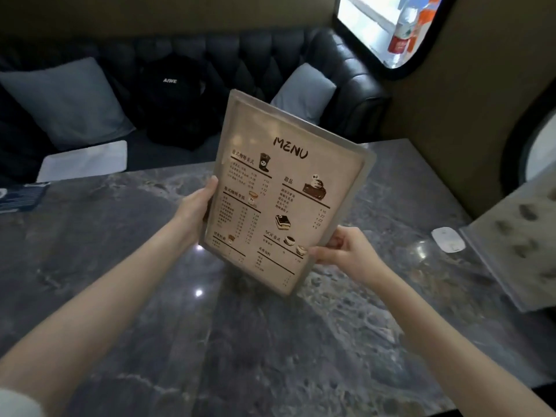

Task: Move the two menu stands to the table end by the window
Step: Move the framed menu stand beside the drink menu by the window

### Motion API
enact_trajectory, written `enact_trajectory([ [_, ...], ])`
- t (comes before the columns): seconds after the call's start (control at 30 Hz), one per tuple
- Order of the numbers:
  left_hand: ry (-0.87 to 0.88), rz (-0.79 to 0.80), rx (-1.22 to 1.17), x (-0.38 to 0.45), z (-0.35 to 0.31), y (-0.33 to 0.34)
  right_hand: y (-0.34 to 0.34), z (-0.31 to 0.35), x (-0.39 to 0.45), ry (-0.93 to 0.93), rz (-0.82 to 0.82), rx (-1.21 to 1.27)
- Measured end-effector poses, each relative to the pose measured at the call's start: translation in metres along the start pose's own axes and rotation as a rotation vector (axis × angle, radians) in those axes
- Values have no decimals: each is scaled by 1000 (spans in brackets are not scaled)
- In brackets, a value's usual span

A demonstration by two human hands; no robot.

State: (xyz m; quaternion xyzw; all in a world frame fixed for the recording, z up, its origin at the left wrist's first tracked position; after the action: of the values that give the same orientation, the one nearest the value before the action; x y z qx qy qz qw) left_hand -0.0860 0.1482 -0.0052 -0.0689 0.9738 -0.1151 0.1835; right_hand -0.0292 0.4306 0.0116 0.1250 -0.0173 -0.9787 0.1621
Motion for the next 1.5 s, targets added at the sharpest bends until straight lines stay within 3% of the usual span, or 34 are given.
enact_trajectory([
  [0.37, 60, 63, 71, 29, -77, 162, -156, 42, -26, -47, -112, -83],
  [0.83, 233, 307, 49, 104, -142, 355, -307, 52, -13, -100, -371, -273],
  [1.2, 274, 308, 154, 177, -154, 432, -348, 6, 32, -122, -547, -131],
  [1.5, 262, 330, 217, 214, -135, 456, -357, -32, 58, -133, -551, -48],
])
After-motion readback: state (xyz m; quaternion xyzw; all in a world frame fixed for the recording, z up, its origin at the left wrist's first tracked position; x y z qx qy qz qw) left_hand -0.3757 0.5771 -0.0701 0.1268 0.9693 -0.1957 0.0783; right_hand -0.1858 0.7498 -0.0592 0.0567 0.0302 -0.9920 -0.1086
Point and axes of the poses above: each hand's wrist, its own x-axis towards the middle knuckle, its own y-axis out of the palm, z = x × y, the point moved 1 cm from there along x, towards the middle knuckle, and after that the axes turned 14 degrees about x, right-handed, at the moved point
